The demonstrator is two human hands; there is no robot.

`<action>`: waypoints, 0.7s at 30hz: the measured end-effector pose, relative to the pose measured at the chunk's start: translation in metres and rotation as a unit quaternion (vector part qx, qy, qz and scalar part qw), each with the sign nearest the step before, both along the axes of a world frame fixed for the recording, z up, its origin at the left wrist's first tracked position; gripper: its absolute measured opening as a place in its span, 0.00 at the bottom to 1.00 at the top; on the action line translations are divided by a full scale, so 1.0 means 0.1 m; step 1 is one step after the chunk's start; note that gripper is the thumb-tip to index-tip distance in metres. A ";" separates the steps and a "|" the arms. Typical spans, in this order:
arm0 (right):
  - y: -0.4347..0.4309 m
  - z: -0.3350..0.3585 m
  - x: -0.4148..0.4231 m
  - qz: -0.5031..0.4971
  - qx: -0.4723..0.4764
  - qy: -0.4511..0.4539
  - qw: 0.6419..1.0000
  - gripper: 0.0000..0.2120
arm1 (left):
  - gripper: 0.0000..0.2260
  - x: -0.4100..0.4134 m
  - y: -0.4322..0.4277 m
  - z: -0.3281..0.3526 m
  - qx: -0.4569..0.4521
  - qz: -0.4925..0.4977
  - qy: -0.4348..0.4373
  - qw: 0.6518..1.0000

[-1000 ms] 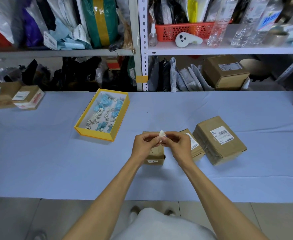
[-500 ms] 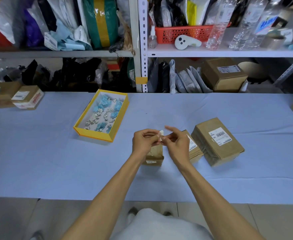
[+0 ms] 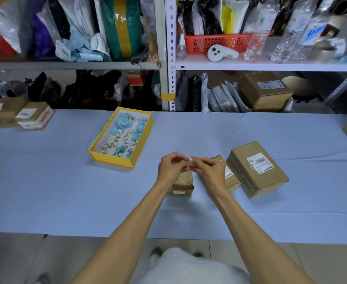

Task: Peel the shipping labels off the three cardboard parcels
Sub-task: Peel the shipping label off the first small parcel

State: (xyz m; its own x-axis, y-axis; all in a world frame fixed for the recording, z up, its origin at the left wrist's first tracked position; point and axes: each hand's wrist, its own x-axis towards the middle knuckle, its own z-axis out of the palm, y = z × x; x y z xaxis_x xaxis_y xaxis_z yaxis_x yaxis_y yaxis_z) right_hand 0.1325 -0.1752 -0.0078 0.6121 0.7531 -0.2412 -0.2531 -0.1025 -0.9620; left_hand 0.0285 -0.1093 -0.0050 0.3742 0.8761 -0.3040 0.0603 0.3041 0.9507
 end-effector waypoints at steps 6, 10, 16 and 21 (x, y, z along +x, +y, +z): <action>0.01 0.04 0.07 0.027 -0.026 -0.030 0.999 0.07 | 0.06 0.02 -0.01 0.04 -0.030 0.030 0.003 0.999; -0.01 0.03 0.11 0.027 -0.037 -0.050 0.998 0.09 | 0.11 0.00 0.00 0.02 -0.016 -0.002 0.022 1.000; -0.03 0.05 0.09 0.025 -0.064 -0.134 0.989 0.08 | 0.06 0.02 0.03 -0.01 0.077 0.003 0.080 0.994; 0.04 0.10 0.12 0.045 -0.082 -0.213 0.972 0.05 | 0.05 0.10 0.00 -0.03 0.114 0.038 0.070 0.990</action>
State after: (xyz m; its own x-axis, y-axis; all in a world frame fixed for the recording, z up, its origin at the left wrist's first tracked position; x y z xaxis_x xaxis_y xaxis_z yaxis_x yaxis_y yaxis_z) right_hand 0.1449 -0.1714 0.0020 0.6167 0.7806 -0.1017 0.1824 -0.2674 -0.9462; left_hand 0.0383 -0.1092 -0.0075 0.2720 0.9521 -0.1395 0.1814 0.0916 0.9791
